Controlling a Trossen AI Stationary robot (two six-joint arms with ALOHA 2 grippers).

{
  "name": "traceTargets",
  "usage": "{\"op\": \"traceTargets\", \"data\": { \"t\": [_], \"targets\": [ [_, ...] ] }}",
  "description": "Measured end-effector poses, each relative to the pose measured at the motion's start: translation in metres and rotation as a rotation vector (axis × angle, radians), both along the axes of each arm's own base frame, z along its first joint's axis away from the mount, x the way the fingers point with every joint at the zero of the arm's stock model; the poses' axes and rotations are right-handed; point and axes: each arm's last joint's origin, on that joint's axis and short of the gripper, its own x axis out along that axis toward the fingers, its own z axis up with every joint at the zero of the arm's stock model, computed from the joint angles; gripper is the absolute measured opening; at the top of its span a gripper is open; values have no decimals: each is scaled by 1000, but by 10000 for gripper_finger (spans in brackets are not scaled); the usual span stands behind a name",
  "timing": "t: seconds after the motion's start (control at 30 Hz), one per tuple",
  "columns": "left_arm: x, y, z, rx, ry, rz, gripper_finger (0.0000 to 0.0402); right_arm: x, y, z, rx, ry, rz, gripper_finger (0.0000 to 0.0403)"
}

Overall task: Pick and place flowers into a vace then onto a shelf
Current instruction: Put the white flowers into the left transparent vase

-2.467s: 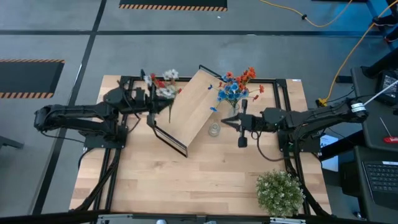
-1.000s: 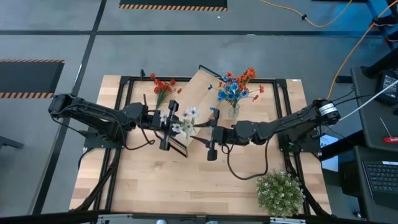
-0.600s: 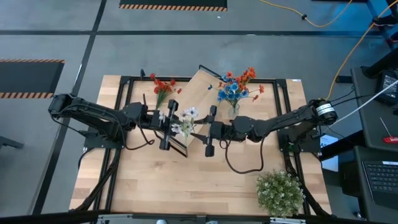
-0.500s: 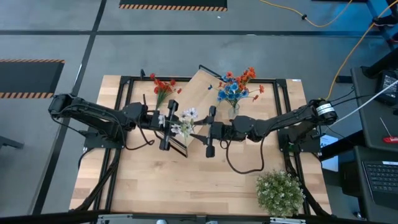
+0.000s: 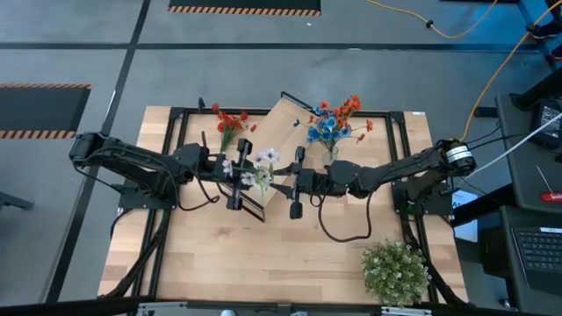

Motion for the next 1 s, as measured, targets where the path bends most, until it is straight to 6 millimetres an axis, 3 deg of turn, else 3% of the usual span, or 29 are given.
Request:
{"op": "traceTargets", "data": {
  "t": [0.47,0.7,1.0],
  "targets": [
    [7,2,-6,22,2,17,13,0,0,0,-3,2,14,10],
    [5,2,-6,2,29,15,22,0,0,-1,-5,6,15,8],
    [-9,5,-1,-13,116,84,89,0,0,0,-9,0,10,6]
  ]
}}
